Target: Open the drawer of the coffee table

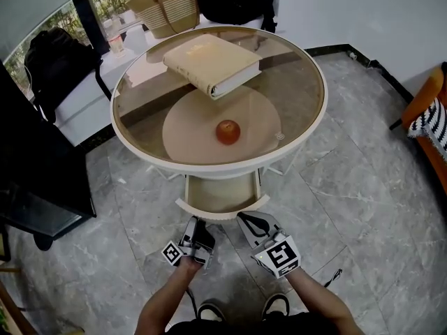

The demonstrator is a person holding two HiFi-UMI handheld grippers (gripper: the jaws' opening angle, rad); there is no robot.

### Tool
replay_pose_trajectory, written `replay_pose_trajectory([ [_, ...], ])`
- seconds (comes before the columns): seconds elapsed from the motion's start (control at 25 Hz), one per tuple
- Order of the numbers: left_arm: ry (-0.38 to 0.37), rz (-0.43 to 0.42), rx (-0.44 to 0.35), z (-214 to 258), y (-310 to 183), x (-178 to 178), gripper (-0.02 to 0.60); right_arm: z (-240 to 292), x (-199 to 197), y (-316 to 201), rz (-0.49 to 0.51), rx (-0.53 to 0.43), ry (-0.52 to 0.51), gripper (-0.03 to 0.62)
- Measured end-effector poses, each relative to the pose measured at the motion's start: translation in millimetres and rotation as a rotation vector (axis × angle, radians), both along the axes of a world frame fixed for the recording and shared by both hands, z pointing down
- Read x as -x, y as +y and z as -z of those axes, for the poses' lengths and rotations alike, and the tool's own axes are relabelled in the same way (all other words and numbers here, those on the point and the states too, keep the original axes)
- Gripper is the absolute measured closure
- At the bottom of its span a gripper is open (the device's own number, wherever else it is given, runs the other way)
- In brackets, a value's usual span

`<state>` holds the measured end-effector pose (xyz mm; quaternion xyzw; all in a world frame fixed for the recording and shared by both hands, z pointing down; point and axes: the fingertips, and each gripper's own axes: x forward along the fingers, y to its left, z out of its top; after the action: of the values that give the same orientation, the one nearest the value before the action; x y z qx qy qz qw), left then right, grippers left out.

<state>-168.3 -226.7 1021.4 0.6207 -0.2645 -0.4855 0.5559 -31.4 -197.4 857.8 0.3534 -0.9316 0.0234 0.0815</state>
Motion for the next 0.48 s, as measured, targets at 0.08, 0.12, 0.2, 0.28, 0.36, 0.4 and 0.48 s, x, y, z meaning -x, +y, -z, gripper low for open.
replay_pose_trajectory([
  [0.08, 0.001, -0.003, 0.002, -0.3, 6.8, -0.4, 0.224, 0.1, -1.2, 1.7, -0.001, 0.002, 0.001, 0.588],
  [0.12, 0.002, -0.005, 0.005, -0.3, 10.0, -0.5, 0.224, 0.0, -1.7, 2.5, 0.0, 0.003, 0.002, 0.588],
  [0.2, 0.005, -0.008, 0.008, 0.2, 15.6, -0.8, 0.224, -0.6, -2.3, 4.6, 0.004, 0.005, 0.006, 0.588],
  [0.28, 0.0, -0.019, 0.01, -0.3, 21.7, -0.8, 0.224, 1.7, -2.2, 6.8, 0.008, -0.003, 0.008, 0.588],
  [0.36, -0.004, -0.03, 0.007, 1.1, 28.3, -1.1, 0.224, 3.8, -1.9, 9.0, 0.011, -0.011, 0.013, 0.588],
  [0.4, -0.004, -0.032, 0.007, 2.1, 31.8, -1.5, 0.224, 4.4, -1.9, 9.7, 0.012, -0.012, 0.015, 0.588],
  [0.48, -0.003, -0.032, 0.013, 1.6, 39.3, -1.9, 0.224, 5.7, -1.9, 11.0, 0.014, -0.011, 0.013, 0.588],
])
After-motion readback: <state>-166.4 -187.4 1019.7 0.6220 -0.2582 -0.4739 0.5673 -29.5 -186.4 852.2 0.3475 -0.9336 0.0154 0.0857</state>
